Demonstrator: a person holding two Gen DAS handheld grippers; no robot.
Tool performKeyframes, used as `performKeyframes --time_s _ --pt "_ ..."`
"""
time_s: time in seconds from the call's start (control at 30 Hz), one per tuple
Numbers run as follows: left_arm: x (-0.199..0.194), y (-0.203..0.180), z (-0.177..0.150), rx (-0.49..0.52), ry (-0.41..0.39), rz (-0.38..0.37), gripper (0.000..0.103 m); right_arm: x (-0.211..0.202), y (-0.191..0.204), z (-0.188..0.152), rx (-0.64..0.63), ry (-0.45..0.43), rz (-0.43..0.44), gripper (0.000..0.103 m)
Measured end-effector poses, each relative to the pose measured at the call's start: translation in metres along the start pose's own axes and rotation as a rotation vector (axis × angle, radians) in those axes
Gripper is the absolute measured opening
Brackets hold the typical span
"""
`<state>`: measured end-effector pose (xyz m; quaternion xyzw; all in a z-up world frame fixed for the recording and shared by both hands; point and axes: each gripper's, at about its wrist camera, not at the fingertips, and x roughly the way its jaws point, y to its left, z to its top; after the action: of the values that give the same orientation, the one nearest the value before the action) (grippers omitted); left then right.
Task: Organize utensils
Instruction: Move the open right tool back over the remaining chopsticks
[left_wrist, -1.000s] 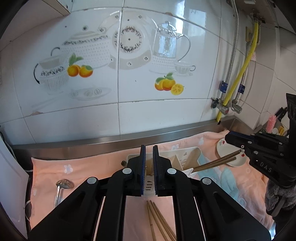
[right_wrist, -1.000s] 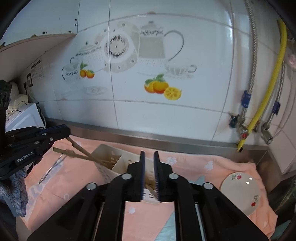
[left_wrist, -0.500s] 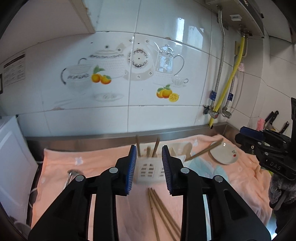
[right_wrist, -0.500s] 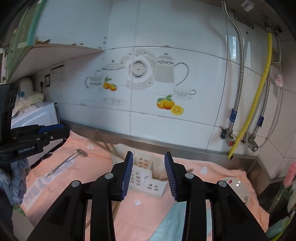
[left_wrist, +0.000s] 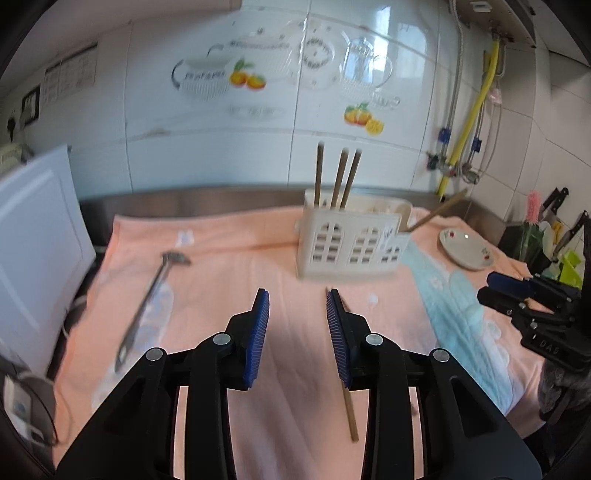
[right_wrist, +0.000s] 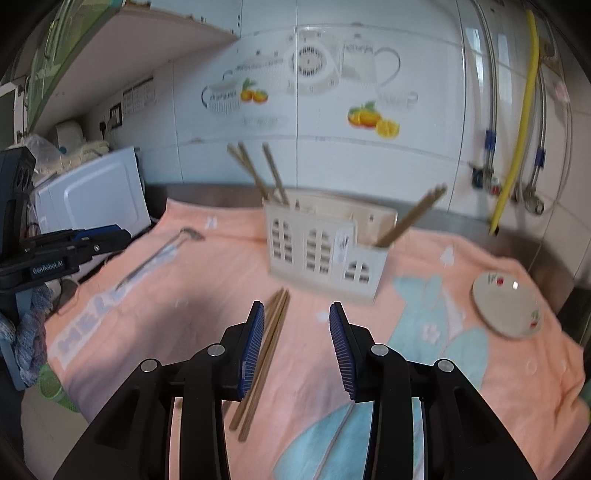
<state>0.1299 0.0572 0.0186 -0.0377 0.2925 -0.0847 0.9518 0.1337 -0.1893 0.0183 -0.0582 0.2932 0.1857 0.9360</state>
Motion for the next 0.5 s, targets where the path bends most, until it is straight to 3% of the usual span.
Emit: performKeyframes --time_s 0.27,0.5 --pt "0.018 0.012 -0.042 -0.060 0.079 -0.007 0.033 0.032 0.010 -0.050 0.065 0.108 0.044 0.035" --pt "0.028 0.014 -0.063 -0.082 0.125 -0.011 0.033 0.068 0.024 -0.080 0.105 0.206 0.073 0.025"
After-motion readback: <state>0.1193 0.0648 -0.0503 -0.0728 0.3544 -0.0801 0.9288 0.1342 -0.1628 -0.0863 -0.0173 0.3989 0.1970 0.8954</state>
